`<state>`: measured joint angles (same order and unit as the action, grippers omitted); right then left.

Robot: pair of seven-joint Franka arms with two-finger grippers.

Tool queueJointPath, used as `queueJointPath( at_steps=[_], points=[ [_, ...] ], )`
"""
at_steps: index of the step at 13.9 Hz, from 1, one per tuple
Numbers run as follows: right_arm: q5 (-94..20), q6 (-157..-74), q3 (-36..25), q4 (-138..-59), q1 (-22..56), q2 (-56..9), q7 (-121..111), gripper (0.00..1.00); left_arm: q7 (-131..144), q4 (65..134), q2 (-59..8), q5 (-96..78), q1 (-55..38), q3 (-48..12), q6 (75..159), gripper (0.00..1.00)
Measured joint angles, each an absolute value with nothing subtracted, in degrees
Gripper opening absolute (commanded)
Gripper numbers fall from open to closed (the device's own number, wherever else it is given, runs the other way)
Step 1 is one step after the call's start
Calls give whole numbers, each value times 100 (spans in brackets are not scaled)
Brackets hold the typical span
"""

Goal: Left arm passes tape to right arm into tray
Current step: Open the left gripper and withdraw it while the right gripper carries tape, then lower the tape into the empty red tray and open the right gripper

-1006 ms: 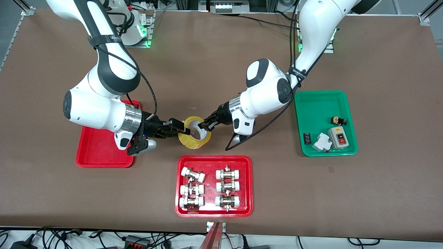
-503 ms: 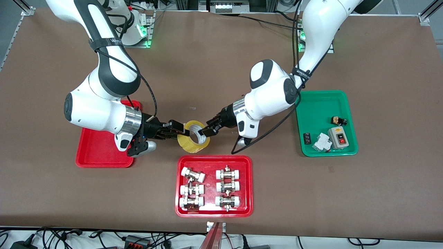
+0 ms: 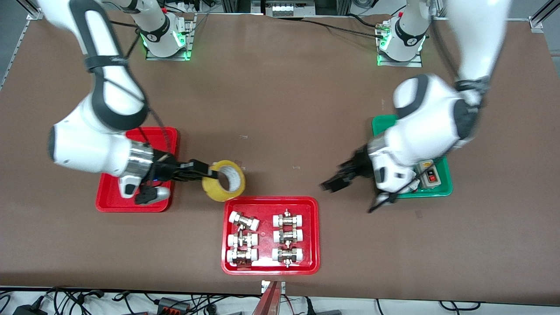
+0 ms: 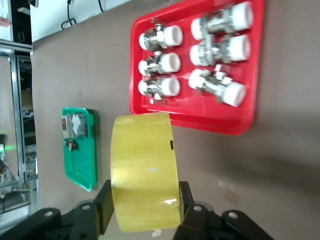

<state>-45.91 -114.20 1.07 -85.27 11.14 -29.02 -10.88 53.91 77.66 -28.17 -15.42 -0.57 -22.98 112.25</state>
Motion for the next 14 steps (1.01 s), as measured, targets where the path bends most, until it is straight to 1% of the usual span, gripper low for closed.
queueJointPath(
  at_steps=[3,4,5,6,8,9,10,11,12,13,14],
  points=[
    [-4571,-10239,64,-8538,338,-2948,-1694,0,3668,7369,-2460,-984,697,-2276,8752,100],
    [-4541,-9859,54,-8544,41,-3011,-1958,0,3096,7237,-2421,-609,897,-2273,8133,100],
    [-4446,-9578,47,-8556,-249,-3104,-2289,0,2562,7132,-2395,-189,1042,-2276,7714,100],
    [-4293,-9388,45,-8579,-501,-3197,-2631,0,2014,7074,-2363,239,1133,-2276,7485,100],
    [-3977,-9164,44,-8676,-902,-3391,-3282,0,1347,7077,-2272,776,1172,-2278,7365,100],
    [-3816,-9126,44,-8720,-1044,-3486,-3565,0,1259,7178,-2176,849,1164,-2286,7397,100],
    [-3678,-9111,45,-8752,-1153,-3577,-3817,0,1232,7420,-1997,866,1150,-2285,7564,100],
    [-3572,-9108,46,-8782,-1243,-3664,-4070,0,1230,7860,-1707,858,1121,-2242,7936,100],
    [-3500,-9108,46,-8816,-1328,-3757,-4306,0,1229,8456,-1337,824,1049,-2100,8437,100],
    [-3468,-9107,45,-8844,-1405,-3851,-4496,0,1225,9020,-990,768,958,-1862,8879,100],
    [-3450,-9108,45,-8857,-1470,-3944,-4651,0,1211,9394,-730,728,871,-1599,9177,100]
  ],
)
